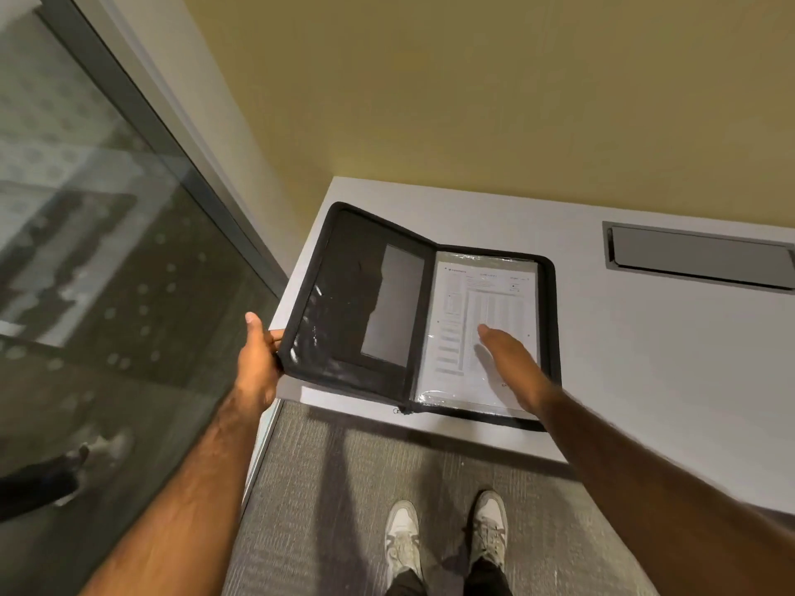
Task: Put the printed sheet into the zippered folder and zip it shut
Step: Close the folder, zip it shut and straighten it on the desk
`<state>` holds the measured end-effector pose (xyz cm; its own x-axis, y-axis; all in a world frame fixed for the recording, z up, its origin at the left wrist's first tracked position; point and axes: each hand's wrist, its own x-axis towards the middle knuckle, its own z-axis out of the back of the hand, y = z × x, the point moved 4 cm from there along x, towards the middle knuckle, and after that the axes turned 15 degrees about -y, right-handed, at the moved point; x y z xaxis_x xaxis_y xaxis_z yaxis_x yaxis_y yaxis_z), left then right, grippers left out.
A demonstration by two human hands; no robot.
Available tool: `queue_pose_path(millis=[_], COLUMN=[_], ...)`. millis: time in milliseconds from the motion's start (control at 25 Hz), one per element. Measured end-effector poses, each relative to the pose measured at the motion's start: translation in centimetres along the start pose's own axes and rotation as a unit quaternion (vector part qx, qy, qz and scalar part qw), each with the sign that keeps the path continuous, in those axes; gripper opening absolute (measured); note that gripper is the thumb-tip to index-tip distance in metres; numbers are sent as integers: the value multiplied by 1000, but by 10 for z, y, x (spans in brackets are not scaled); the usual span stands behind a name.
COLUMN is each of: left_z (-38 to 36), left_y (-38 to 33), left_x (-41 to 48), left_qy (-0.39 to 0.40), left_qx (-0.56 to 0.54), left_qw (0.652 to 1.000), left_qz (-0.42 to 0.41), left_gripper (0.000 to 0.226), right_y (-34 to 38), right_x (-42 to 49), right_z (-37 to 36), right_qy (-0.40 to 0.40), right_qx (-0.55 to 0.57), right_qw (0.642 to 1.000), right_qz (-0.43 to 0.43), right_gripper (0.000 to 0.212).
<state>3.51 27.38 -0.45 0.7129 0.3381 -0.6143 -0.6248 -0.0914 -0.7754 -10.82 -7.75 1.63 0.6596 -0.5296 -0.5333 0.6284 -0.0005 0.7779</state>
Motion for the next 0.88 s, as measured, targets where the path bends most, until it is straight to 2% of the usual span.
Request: queue_pose_path(millis=[120, 200, 280, 520, 640, 720, 880], left_z=[-16, -28, -45, -106, -137, -152, -169], left_y=[-26, -34, -36, -18, 0, 15, 52], left_x=[-52, -78, -100, -155, -173, -186, -192], left_qy=[219, 304, 346, 342, 354, 356, 341], left_qx=[-52, -69, -53, 75, 154, 203, 314], left_qw=[973, 948, 935, 933, 912, 899, 870], left_qz=[51, 64, 53, -78, -141, -153, -170], left_gripper=[104, 107, 105, 91, 87, 88, 79], right_y=[27, 48, 72, 99, 90, 76, 34], right_x=[-4, -9, -17, -18, -14, -9, 8], right_z=[-39, -63, -77, -59, -29, -3, 45], right_qy=[44, 73, 92, 83, 67, 40, -20], right_qx=[60, 85, 120, 222, 232, 224, 212], right_qw=[997, 993, 987, 970, 969, 972, 977], right_qz=[20, 36, 48, 48, 54, 52, 27], right_gripper=[73, 77, 77, 68, 58, 46, 48])
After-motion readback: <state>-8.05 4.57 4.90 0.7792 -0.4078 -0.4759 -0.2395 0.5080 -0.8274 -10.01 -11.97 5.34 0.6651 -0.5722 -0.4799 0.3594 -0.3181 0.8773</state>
